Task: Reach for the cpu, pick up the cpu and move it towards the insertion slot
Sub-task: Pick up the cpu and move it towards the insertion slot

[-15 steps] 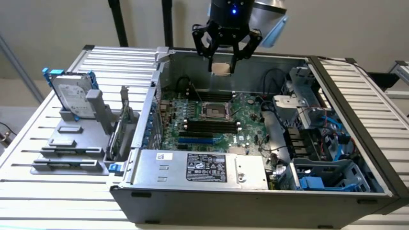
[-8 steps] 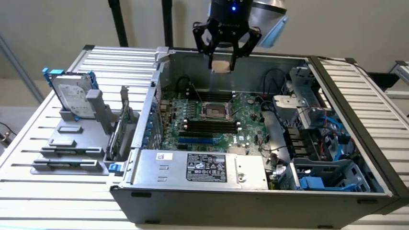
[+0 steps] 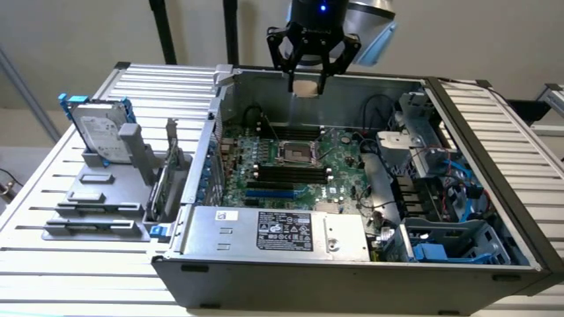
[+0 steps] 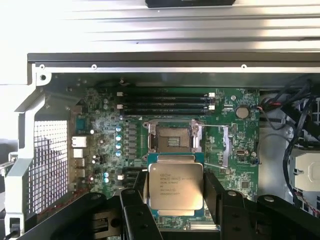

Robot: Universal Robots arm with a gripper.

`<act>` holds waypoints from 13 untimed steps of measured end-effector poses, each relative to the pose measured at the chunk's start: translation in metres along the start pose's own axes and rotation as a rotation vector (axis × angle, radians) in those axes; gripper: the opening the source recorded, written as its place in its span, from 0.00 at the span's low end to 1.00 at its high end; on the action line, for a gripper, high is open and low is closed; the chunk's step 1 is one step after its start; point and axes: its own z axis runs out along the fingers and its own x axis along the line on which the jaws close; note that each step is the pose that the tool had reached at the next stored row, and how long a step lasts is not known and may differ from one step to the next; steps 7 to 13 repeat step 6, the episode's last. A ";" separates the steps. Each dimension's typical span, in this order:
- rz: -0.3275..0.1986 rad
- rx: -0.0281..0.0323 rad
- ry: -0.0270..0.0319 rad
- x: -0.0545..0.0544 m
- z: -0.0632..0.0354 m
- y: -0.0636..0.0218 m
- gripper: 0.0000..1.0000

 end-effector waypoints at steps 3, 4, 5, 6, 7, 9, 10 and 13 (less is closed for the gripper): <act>0.000 0.0002 0.0001 0.000 -0.0001 0.0000 0.55; 0.000 0.0002 0.0001 0.000 -0.0001 0.0000 0.55; 0.000 0.0001 0.0000 0.000 -0.0001 0.0000 0.55; 0.000 0.0001 0.0001 0.000 -0.0001 0.0000 0.55; 0.000 0.0001 0.0001 0.000 -0.0001 0.0000 0.55; 0.000 0.0001 0.0001 0.000 -0.0001 0.0000 0.55; 0.000 0.0001 0.0001 0.000 -0.0001 0.0000 0.55; 0.000 0.0001 0.0001 0.000 -0.0001 0.0000 0.55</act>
